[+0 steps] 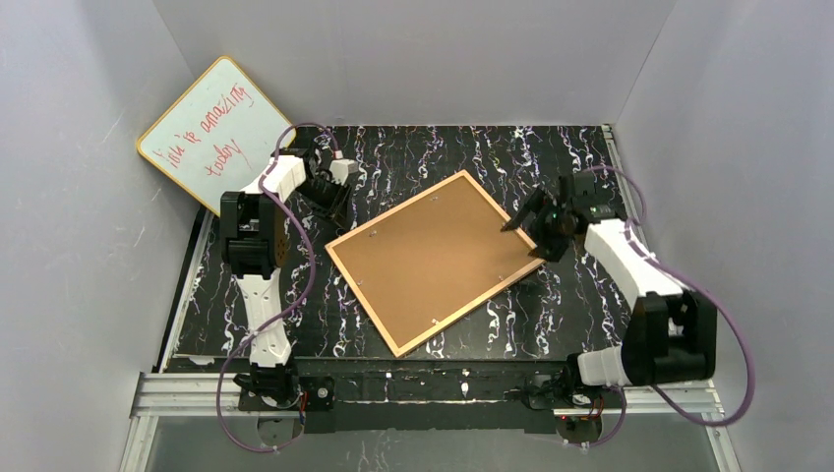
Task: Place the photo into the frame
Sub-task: Adjust the photo frame at the center of the board.
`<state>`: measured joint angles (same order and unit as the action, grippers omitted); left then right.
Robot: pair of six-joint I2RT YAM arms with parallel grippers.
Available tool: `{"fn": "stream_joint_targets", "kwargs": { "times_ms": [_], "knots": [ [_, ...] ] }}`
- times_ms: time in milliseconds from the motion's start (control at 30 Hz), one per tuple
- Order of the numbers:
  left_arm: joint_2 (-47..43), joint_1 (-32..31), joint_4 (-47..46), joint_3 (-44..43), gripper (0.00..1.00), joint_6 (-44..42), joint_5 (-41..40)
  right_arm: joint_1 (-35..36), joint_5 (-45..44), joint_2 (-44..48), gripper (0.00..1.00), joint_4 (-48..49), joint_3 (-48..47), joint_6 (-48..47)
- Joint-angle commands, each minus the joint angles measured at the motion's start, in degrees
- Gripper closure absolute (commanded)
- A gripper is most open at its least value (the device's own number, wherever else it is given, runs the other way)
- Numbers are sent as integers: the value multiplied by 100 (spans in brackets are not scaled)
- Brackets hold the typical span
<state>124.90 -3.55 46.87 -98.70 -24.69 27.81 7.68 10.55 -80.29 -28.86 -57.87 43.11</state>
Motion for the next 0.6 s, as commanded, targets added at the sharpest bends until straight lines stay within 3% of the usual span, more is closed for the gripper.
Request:
{"fn": "stream_joint_targets", "kwargs": {
  "times_ms": [0, 233, 567],
  "knots": [
    [-160, 47, -117, 303, 72, 118, 156, 23, 392, 762, 1, -296, 785, 237],
    [2, 148, -38, 669, 77, -85, 417, 33, 698, 896, 1, -22, 1546, 385],
    [-103, 148, 271, 1513, 83, -458, 767, 24, 522, -380, 1, 1274, 1547, 385]
  ]
}}
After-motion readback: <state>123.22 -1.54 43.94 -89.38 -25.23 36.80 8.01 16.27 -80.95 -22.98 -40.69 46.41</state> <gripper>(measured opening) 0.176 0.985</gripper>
